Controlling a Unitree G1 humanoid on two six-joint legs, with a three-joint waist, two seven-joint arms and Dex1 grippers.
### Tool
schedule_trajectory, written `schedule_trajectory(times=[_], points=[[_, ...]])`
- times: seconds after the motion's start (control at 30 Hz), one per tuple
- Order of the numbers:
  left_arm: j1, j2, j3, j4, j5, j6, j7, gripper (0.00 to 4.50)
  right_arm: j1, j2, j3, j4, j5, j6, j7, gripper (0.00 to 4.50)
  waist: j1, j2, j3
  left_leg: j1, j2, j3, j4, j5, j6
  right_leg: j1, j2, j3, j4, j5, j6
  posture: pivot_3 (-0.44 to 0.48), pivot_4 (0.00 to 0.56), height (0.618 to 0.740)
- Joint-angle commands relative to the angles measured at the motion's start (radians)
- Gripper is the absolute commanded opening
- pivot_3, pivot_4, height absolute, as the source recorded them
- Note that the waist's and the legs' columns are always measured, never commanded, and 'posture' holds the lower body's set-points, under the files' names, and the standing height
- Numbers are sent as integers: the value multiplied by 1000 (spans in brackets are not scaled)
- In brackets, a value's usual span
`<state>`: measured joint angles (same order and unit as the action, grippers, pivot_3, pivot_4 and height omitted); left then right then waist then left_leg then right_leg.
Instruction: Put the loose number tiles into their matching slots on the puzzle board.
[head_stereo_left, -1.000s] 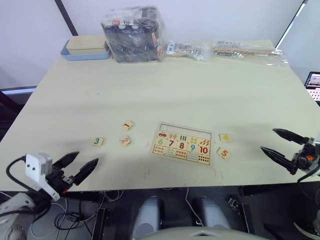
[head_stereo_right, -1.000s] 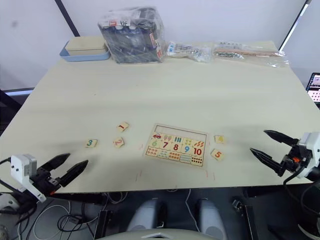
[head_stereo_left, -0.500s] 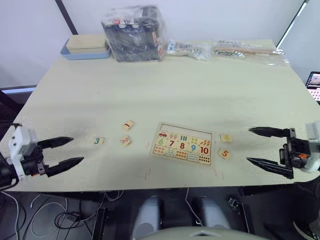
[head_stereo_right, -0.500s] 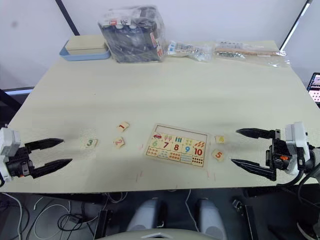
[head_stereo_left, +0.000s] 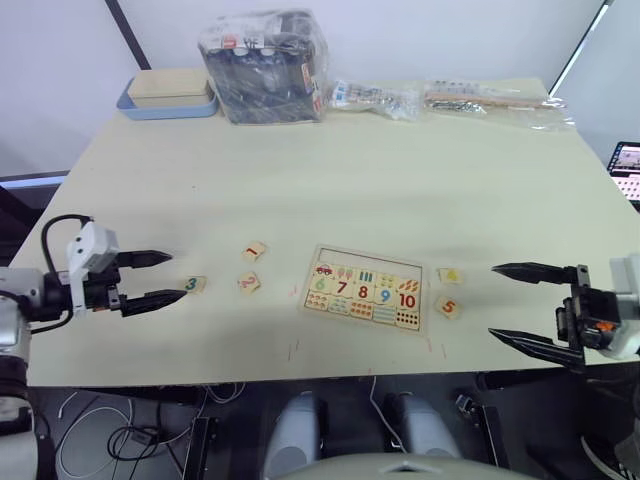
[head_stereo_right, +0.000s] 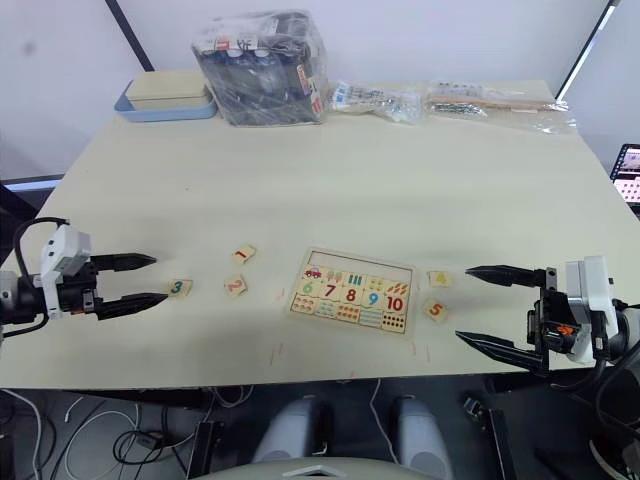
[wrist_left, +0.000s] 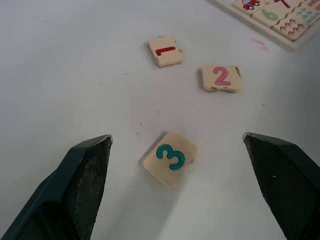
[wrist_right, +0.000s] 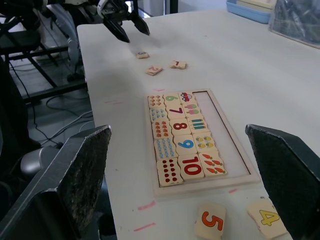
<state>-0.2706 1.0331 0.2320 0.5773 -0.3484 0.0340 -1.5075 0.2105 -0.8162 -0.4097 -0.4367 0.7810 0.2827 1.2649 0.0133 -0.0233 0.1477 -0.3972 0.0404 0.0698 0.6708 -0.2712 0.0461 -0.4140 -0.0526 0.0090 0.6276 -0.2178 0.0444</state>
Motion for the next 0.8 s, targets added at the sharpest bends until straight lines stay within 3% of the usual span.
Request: schedule_trajectory(times=[0.03, 0.5, 0.8], points=[[-48, -11, -11, -32, -7, 36, 11, 4474, 6, 7, -31, -39, 8, -13, -18, 4500, 0, 0, 0, 0, 0, 0, 0, 0, 0, 0, 0, 0, 0, 0, 0, 0, 150, 740], [-280, -107, -199, -87, 139, 126, 150, 4474, 70, 28, -79, -70, 11, -26, -51, 4500, -1, -2, 0, 0, -2, -1, 3, 0, 0, 0, 3, 1, 3, 3, 5, 0, 150, 740], [-219, -168, -178, -372, 126, 468, 371, 4474, 119, 52, -87, -94, 4, -43, -65, 4500, 1, -2, 0, 0, -1, -2, 4, 0, 0, 1, 2, 3, 3, 3, 5, 0, 150, 740]])
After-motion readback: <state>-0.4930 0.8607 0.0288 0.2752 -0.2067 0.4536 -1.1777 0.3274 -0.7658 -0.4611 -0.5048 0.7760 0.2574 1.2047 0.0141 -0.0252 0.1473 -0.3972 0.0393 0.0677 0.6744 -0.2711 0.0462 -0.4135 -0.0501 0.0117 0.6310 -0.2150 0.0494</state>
